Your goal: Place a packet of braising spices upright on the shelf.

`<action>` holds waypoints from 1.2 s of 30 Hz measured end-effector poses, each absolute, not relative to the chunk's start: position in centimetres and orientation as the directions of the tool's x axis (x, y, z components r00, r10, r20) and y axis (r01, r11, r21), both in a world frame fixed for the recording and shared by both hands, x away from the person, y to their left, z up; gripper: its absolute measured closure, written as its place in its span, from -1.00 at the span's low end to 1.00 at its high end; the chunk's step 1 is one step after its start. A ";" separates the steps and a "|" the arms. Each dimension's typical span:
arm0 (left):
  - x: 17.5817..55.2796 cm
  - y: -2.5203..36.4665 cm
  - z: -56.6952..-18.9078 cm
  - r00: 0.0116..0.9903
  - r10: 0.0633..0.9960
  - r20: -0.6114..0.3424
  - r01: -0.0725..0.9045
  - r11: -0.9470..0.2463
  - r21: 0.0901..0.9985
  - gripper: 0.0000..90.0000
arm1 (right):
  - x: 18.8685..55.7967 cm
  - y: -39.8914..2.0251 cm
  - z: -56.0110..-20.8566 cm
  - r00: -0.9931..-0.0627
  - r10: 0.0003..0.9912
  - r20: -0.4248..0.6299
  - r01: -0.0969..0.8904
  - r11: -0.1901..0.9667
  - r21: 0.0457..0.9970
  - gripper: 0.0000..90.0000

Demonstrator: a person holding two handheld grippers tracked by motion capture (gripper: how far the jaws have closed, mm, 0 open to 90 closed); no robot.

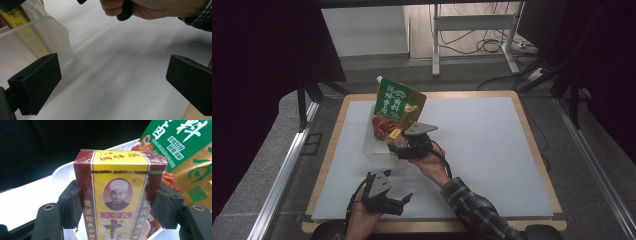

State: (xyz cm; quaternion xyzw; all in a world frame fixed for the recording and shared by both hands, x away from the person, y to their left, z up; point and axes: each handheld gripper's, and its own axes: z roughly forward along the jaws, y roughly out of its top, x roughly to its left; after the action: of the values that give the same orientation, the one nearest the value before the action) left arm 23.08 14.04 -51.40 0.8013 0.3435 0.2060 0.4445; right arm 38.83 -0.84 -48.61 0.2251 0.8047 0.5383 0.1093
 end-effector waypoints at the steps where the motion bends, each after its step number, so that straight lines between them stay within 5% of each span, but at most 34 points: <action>1: 23.1 14.0 -51.4 0.679 0.734 0.024 0.367 -0.367 0.855 -1.00 | 38.9 -0.9 -48.6 -0.875 0.478 0.069 0.246 0.319 0.915 -0.27; 6: 23.1 14.1 -51.4 0.677 0.736 0.023 0.370 -0.367 0.853 -1.00 | 38.9 -0.7 -48.0 -0.867 0.493 0.065 0.269 0.355 0.895 -0.32; 17: 23.2 14.1 -51.5 0.677 0.736 0.023 0.370 -0.367 0.854 -1.00 | 38.7 -1.6 -47.2 -0.885 0.464 0.036 0.248 0.407 0.879 -0.78; 36: 23.3 14.3 -51.6 0.671 0.741 0.009 0.386 -0.360 0.849 -1.00 | 36.0 -9.8 -47.1 -0.875 0.485 0.003 0.281 0.501 0.819 -0.90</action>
State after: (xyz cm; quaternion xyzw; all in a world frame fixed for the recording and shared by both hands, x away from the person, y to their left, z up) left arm 23.34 14.32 -51.64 0.7998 0.3525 0.2007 0.4425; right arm 36.05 -9.81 -47.13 0.2229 0.8587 0.4470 0.1143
